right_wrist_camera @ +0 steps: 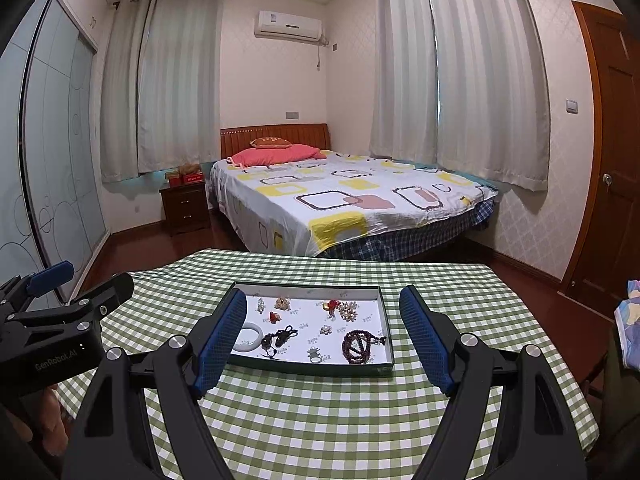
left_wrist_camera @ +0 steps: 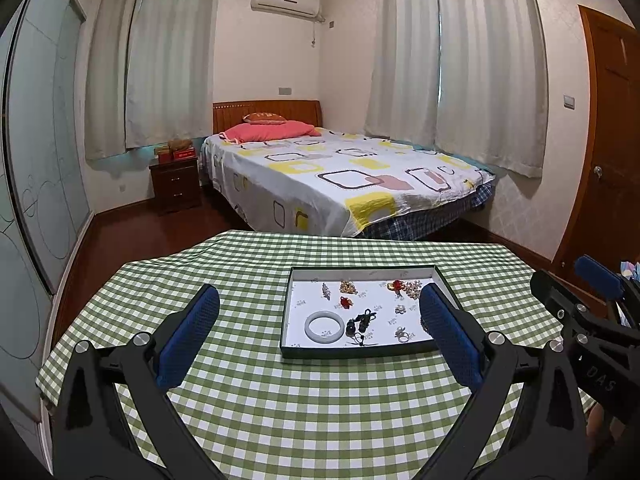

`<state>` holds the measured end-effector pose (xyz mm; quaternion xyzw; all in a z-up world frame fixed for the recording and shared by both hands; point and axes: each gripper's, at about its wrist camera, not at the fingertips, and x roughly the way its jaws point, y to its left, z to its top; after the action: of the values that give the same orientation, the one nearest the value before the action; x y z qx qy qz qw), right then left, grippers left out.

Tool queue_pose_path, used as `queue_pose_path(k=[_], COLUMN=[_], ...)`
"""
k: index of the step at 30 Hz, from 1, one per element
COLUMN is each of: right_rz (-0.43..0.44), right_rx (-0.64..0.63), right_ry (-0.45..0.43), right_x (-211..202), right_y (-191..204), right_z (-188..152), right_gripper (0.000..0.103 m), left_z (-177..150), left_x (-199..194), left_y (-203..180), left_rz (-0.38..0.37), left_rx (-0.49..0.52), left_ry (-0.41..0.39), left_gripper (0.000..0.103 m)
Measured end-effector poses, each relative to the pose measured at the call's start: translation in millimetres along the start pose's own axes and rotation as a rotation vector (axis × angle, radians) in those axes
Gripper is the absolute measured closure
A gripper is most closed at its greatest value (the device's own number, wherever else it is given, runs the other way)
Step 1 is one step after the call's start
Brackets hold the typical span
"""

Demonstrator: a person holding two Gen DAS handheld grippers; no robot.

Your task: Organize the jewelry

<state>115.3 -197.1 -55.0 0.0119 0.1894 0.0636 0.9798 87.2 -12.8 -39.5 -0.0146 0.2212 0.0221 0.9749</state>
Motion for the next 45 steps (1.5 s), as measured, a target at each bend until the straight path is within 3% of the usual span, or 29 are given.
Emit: queue_pose_path(k=[37,45], right_rz=[0.001,0.000], right_rx=[-0.001,-0.002], right_ry=[-0.002,-0.002], right_x=[-4.4,-5.9], right_y=[0.4,1.7], right_z=[-3.1,-2.5], right_gripper=[0.027,0.027], left_z=[-1.2,-2.0], left_x=[-1.2,0.8], left_y=[1.4,0.3], left_rz=[0.012,-0.018], left_rx=[-0.020,-0.019], left_ry=[0.002,-0.003], left_gripper=[0.005,0.004])
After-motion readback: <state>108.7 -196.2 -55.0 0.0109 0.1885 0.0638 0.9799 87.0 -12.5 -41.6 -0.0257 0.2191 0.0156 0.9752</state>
